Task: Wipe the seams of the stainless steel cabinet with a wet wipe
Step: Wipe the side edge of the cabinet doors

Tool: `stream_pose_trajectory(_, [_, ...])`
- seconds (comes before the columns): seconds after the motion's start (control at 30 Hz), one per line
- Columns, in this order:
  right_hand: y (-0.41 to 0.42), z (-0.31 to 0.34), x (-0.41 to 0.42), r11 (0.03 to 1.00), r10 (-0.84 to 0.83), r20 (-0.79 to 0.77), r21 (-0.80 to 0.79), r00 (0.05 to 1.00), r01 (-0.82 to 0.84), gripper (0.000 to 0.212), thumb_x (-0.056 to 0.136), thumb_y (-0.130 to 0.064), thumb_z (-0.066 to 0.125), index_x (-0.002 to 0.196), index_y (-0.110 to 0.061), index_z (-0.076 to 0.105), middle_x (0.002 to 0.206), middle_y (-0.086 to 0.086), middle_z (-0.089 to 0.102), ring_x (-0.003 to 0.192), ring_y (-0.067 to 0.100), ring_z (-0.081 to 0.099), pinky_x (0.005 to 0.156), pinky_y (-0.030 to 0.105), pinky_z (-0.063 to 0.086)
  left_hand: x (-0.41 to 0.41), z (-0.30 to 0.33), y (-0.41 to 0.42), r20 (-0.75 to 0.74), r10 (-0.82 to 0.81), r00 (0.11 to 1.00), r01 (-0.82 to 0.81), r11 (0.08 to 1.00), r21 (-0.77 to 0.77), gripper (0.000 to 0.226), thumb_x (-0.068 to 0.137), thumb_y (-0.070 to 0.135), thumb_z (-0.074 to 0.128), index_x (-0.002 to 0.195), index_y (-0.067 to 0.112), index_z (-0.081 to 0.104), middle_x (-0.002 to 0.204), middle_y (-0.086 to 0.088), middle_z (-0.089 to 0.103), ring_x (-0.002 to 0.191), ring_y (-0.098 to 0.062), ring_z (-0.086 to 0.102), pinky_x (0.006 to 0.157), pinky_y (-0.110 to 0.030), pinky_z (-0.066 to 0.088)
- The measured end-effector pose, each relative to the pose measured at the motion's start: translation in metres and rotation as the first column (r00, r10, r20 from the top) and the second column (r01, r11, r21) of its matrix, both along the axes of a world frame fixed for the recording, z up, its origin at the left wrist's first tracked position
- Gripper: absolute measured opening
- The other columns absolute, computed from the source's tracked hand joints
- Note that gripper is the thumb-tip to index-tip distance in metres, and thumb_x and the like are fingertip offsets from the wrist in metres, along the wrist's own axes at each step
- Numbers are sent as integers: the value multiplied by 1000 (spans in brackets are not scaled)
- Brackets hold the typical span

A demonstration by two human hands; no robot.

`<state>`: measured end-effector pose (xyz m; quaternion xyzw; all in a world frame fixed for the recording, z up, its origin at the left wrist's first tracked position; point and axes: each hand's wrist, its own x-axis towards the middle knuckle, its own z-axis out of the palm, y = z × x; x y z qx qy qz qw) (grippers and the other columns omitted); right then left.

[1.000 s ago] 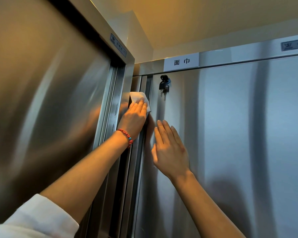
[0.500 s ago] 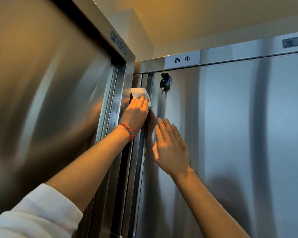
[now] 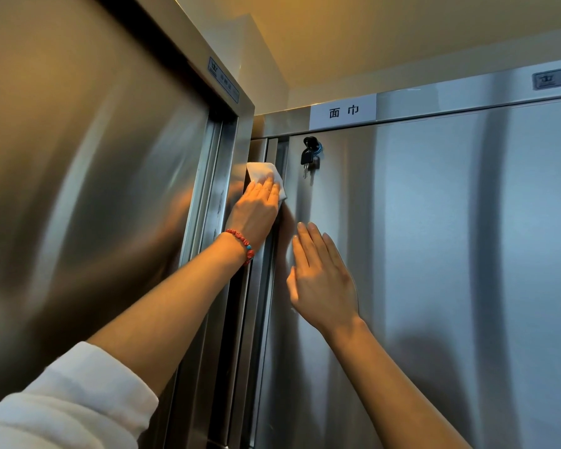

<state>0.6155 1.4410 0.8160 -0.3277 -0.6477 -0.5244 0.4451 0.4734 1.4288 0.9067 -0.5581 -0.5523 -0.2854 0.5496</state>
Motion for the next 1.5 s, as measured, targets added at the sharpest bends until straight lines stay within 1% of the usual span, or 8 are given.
stream_pose_trajectory(0.13, [-1, 0, 0, 1000, 12, -7, 3, 1000, -12, 54, 79, -26, 68, 126, -2, 58, 134, 17, 52, 129, 30, 45, 109, 43, 28, -2, -2, 0, -14, 4, 1000, -4, 1000, -11, 51, 101, 7, 29, 147, 0, 9, 155, -20, 6, 144, -27, 8, 115, -32, 0])
stream_pose_trajectory(0.3, [0, 0, 0, 1000, 22, 0, 5, 1000, -22, 54, 78, -26, 67, 125, -2, 58, 135, 17, 52, 129, 31, 45, 108, 45, 32, 1, 15, -3, -19, 27, 999, -27, 1000, -6, 51, 100, 6, 29, 147, -1, 10, 155, -21, 7, 143, -28, 11, 115, -33, 2])
stream_pose_trajectory(0.57, [1, 0, 0, 1000, 12, 1, 0, 1000, -12, 54, 79, -27, 66, 127, -2, 57, 136, 17, 51, 130, 30, 44, 109, 43, 28, -2, 5, 1, -9, -8, 1000, 8, 1000, -6, 53, 100, 6, 31, 147, 1, 9, 155, -19, 6, 144, -26, 7, 115, -32, 0])
stream_pose_trajectory(0.77, [0, 0, 0, 1000, 12, 8, -14, 1000, -12, 54, 80, -27, 64, 127, -2, 56, 136, 17, 50, 131, 31, 43, 109, 44, 30, 3, 26, -4, 4, 16, 1000, -16, 1000, 1, 51, 100, 7, 29, 147, 0, 11, 155, -20, 9, 143, -28, 13, 115, -34, 4])
stream_pose_trajectory(0.97, [-2, 0, 1, 999, 10, 9, -37, 1000, -10, 54, 81, -26, 64, 129, -2, 55, 138, 17, 49, 132, 30, 41, 110, 44, 28, 1, 14, -2, 16, -19, 1000, 19, 1000, -8, 53, 99, 7, 32, 147, 1, 12, 155, -18, 8, 144, -27, 10, 114, -32, 1])
stream_pose_trajectory(1.2, [-1, 0, 1, 999, 27, 3, -27, 1000, -27, 53, 81, -26, 65, 127, -2, 57, 136, 17, 51, 130, 30, 43, 109, 44, 32, 2, 30, -5, 36, -35, 999, 36, 999, -5, 51, 99, 4, 32, 146, 1, 15, 155, -19, 10, 143, -27, 14, 114, -32, 4])
stream_pose_trajectory(1.33, [-1, 0, 0, 999, 22, 4, -30, 1000, -22, 53, 81, -27, 65, 127, -2, 56, 136, 17, 50, 131, 31, 43, 109, 44, 31, 2, 23, -2, 57, -73, 996, 73, 997, 6, 51, 99, 4, 32, 147, 1, 14, 155, -18, 9, 143, -27, 12, 114, -31, 2])
stream_pose_trajectory(1.5, [0, 0, 0, 1000, 19, 3, -13, 1000, -19, 55, 79, -28, 67, 127, -2, 57, 135, 17, 51, 130, 31, 44, 109, 44, 29, 1, 21, 0, 28, -40, 999, 40, 999, 1, 52, 99, 5, 31, 147, 1, 11, 156, -18, 7, 144, -26, 8, 114, -31, -1])
